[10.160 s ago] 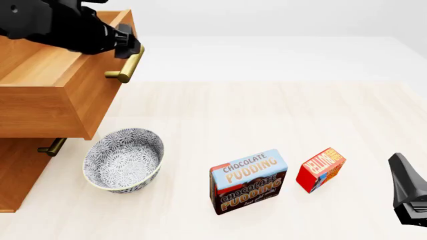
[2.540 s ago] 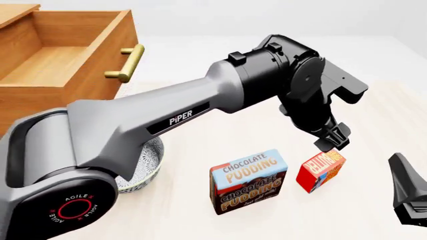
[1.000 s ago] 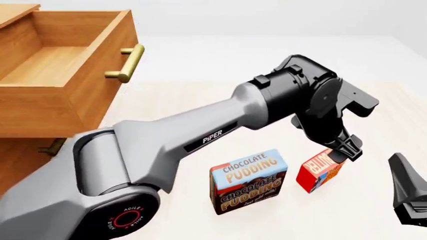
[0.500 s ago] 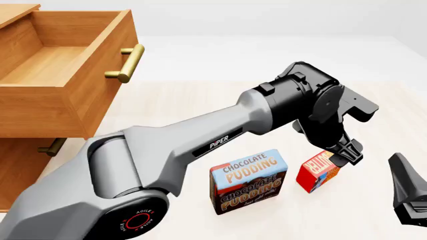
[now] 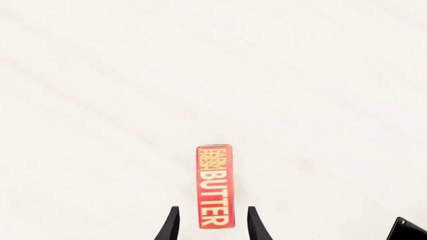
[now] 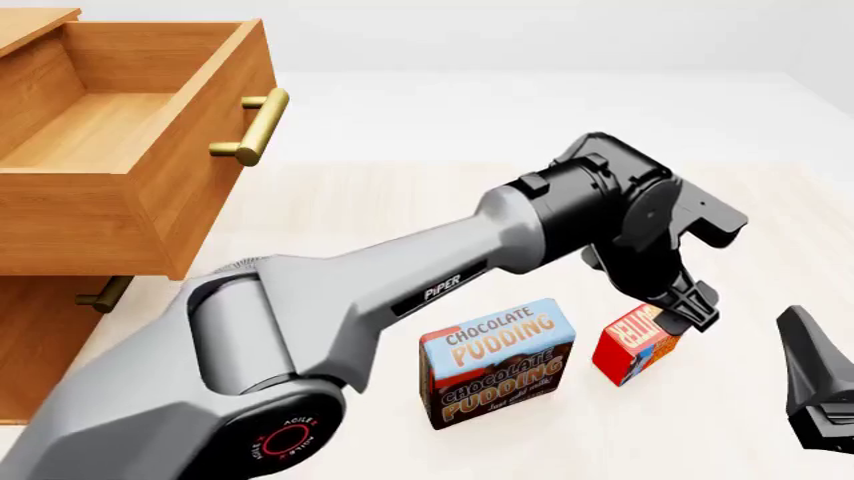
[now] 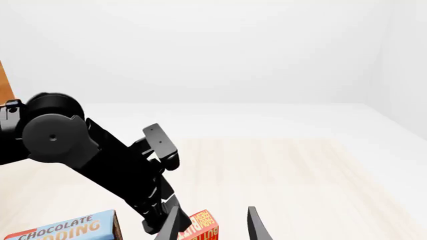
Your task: Put the butter at the back in the top drawer of the cabinet and close it.
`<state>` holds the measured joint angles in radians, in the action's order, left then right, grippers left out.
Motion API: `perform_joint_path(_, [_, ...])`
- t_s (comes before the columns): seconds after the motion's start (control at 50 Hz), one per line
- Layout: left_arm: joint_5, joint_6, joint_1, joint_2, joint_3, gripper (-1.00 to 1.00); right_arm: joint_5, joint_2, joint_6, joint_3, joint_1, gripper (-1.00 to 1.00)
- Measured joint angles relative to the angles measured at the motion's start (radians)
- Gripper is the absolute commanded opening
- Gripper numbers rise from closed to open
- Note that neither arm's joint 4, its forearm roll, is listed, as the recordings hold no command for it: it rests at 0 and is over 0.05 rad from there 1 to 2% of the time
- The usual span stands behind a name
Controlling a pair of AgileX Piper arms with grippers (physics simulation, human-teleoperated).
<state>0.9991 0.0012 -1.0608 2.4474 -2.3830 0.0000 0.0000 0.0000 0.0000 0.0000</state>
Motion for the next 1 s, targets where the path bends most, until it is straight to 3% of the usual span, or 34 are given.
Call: perform_joint_path(1.0, [0.000, -0.023, -0.004, 0.050, -0.032, 1.00, 0.000, 0.000, 0.000, 0.000, 0.000, 1.00])
